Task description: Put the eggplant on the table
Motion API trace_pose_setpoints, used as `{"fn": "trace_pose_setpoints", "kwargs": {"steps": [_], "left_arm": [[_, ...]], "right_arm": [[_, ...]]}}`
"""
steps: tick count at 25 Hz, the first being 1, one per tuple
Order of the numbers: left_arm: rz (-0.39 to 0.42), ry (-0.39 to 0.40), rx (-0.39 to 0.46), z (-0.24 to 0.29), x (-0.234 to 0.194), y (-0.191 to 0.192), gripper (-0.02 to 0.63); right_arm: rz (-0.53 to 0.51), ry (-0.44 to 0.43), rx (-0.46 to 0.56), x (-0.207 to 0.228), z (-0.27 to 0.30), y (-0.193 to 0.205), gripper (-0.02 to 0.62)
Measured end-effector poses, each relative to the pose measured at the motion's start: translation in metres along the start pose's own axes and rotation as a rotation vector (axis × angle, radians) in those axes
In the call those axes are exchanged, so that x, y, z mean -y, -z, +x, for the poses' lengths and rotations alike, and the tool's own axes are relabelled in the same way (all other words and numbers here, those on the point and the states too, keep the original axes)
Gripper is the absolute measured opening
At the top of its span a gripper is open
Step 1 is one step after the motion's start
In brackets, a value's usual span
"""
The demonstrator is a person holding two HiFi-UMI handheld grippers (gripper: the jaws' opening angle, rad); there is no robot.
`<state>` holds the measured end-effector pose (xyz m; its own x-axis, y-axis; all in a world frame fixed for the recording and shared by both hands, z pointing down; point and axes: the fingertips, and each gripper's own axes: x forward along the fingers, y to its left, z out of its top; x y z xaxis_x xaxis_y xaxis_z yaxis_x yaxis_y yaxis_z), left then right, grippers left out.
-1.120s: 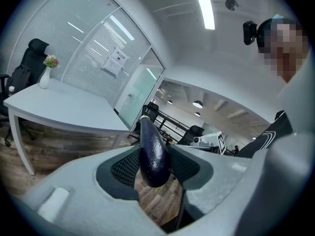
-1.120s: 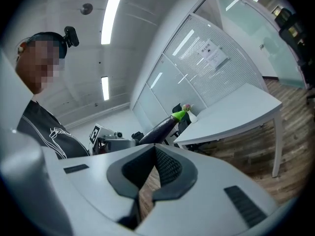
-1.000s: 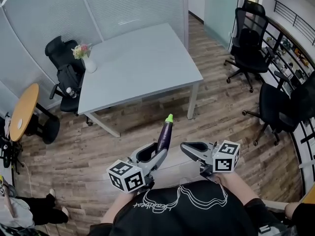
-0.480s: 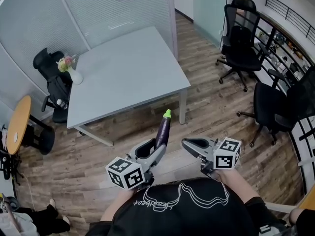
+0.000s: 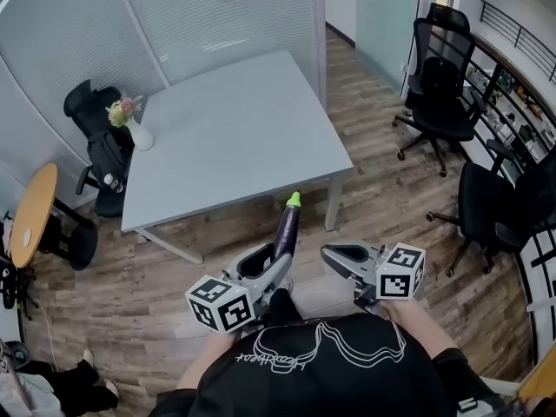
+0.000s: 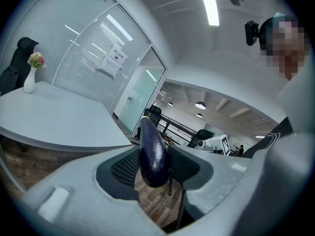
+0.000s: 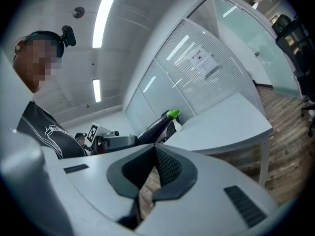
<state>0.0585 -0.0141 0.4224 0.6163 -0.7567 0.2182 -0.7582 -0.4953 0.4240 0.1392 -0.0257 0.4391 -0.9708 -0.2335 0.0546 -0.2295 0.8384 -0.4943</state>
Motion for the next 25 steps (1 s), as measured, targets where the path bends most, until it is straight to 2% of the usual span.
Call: {"fn": "trace_pose_setpoints", "kwargs": {"steps": [16,25], "left_arm": [[0.003,0.008,-0.037,0.050,-0.179,-0.111,0.198],[0.011,0.024,-0.066,0.074,-0.260,-0.146,0.198]], "right_arm": [[0.034,0.015,0.004,0.106,0.164,-0.085,0.008],[0.040,0.045,0.013,0.151,0.233,-0.115,0.008]]}}
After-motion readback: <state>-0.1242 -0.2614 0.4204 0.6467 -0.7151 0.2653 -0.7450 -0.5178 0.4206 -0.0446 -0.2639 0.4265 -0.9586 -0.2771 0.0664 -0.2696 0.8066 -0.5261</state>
